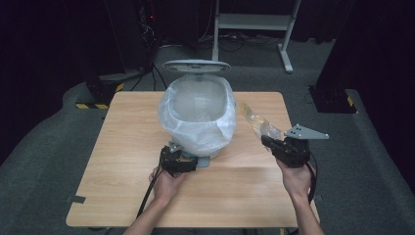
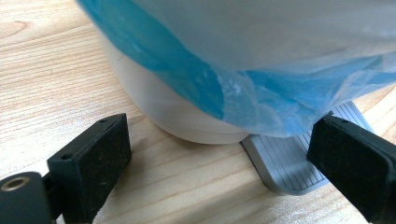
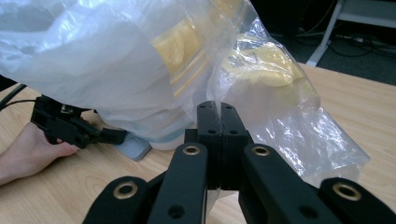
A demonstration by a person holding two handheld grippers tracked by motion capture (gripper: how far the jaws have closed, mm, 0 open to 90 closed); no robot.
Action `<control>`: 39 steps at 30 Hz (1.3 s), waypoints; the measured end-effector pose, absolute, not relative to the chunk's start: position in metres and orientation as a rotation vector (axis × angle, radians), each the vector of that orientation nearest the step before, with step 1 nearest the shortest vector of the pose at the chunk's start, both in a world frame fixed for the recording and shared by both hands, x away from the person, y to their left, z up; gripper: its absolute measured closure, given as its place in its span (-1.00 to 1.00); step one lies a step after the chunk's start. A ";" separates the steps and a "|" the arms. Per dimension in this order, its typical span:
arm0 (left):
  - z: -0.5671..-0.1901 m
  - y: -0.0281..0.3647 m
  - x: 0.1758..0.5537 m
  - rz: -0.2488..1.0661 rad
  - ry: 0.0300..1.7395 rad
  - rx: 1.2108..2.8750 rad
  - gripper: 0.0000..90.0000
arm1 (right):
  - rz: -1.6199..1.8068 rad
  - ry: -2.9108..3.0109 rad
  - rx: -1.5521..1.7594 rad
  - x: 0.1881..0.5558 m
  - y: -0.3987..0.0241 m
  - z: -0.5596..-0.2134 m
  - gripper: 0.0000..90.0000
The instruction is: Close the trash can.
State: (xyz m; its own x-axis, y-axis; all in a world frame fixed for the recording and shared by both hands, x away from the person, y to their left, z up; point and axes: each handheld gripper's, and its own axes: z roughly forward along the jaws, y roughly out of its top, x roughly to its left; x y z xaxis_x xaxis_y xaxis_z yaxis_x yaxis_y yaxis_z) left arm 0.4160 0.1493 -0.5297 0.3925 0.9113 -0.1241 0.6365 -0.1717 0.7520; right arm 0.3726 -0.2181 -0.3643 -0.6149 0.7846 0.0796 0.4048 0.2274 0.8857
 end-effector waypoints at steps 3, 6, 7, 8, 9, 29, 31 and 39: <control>-0.530 0.149 0.416 0.463 1.331 1.898 -0.86 | 1.361 2.126 1.080 0.372 -0.217 -0.359 1.00; -0.530 0.149 0.416 0.463 1.329 1.903 -0.86 | 1.371 2.127 1.067 0.372 -0.215 -0.355 1.00; -0.530 0.149 0.416 0.464 1.329 1.903 -0.86 | 1.377 2.129 1.063 0.373 -0.214 -0.353 1.00; -0.530 0.150 0.416 0.464 1.329 1.903 -0.86 | 1.382 2.131 1.059 0.373 -0.214 -0.352 1.00; -0.530 0.150 0.416 0.464 1.329 1.903 -0.86 | 1.386 2.133 1.052 0.373 -0.213 -0.350 1.00; -0.530 0.150 0.416 0.463 1.329 1.903 -0.86 | 1.415 2.192 0.944 0.385 -0.190 -0.320 1.00; -0.530 0.149 0.416 0.464 1.330 1.901 -0.86 | 1.411 2.203 0.932 0.386 -0.186 -0.316 1.00; -0.530 0.150 0.416 0.464 1.329 1.905 -0.86 | 1.415 2.243 0.908 0.396 -0.172 -0.311 1.00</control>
State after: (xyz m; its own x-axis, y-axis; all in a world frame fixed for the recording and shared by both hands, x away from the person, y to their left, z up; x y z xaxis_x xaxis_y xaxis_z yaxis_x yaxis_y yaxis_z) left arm 0.4160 0.1496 -0.5295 0.3943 0.9109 -0.1216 0.6372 -0.1757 0.7504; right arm 0.3961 -0.1725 -0.3109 -0.7392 0.6715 0.0521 0.3364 0.3010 0.8923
